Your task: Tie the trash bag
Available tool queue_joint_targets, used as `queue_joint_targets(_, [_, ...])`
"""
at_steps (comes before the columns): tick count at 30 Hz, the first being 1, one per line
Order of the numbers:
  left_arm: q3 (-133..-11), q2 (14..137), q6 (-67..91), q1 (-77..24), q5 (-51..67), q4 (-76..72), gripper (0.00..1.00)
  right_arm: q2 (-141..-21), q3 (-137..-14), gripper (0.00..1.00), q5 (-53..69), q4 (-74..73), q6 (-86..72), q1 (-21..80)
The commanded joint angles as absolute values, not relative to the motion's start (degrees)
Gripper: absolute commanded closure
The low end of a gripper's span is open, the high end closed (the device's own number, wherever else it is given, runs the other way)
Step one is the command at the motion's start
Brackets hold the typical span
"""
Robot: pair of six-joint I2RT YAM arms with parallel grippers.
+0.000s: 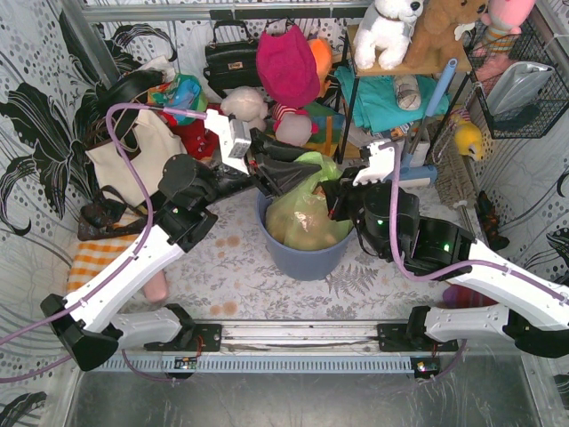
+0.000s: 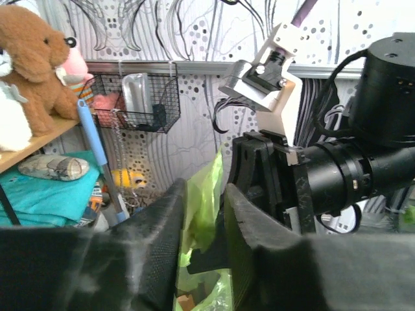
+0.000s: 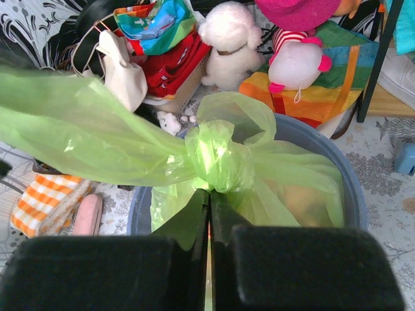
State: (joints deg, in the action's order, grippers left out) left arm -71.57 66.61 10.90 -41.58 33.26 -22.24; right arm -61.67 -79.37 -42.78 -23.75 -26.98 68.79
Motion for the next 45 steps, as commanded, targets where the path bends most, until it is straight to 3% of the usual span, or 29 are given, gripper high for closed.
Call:
queue_joint_targets(1, [-72.2, 64.7, 10.4, -41.3, 28.7, -21.2, 0.54, -61.7, -78.5, 1.0, -42.2, -21.2, -26.9, 69.1])
queue_joint_targets(4, [-71.1, 62.3, 9.7, -41.4, 20.9, -19.7, 0.44, -61.6, -78.3, 1.0, -41.8, -20.7, -27.1, 69.1])
queue_joint_targets(8, [-69.0, 58.8, 9.6, -41.3, 9.1, -17.2, 0.38, -61.8, -78.5, 1.0, -41.6, -21.0, -27.2, 69.1])
queue_joint_targets(13, [-66.3, 55.7, 10.0, -41.3, -3.3, -13.6, 0.36, -61.8, -78.9, 1.0, -41.4, -21.8, -27.4, 69.1])
queue_joint_targets(19, [-65.8, 57.5, 12.8, -41.3, -4.5, -6.8, 0.35, -62.3, -80.2, 1.0, -41.2, -23.8, -27.5, 69.1])
queue_joint_targets(22, [-64.3, 57.7, 14.1, -39.8, 1.9, -6.4, 0.33, -62.3, -80.4, 1.0, -41.2, -24.2, -28.0, 69.1])
queue_joint_targets(26, [-63.1, 59.9, 16.5, -36.0, 23.3, -10.8, 0.34, -62.2, -80.4, 1.0, -41.0, -24.6, -28.4, 69.1])
queue_joint_targets(37, [-64.2, 66.2, 19.0, -33.1, 42.2, -15.6, 0.36, -62.4, -80.9, 1.0, -40.7, -25.2, -29.1, 69.1])
queue_joint_targets(45, [-65.4, 68.2, 17.5, -32.9, 42.1, -12.6, 0.41, -63.3, -80.9, 1.0, -39.5, -24.0, -29.4, 69.1])
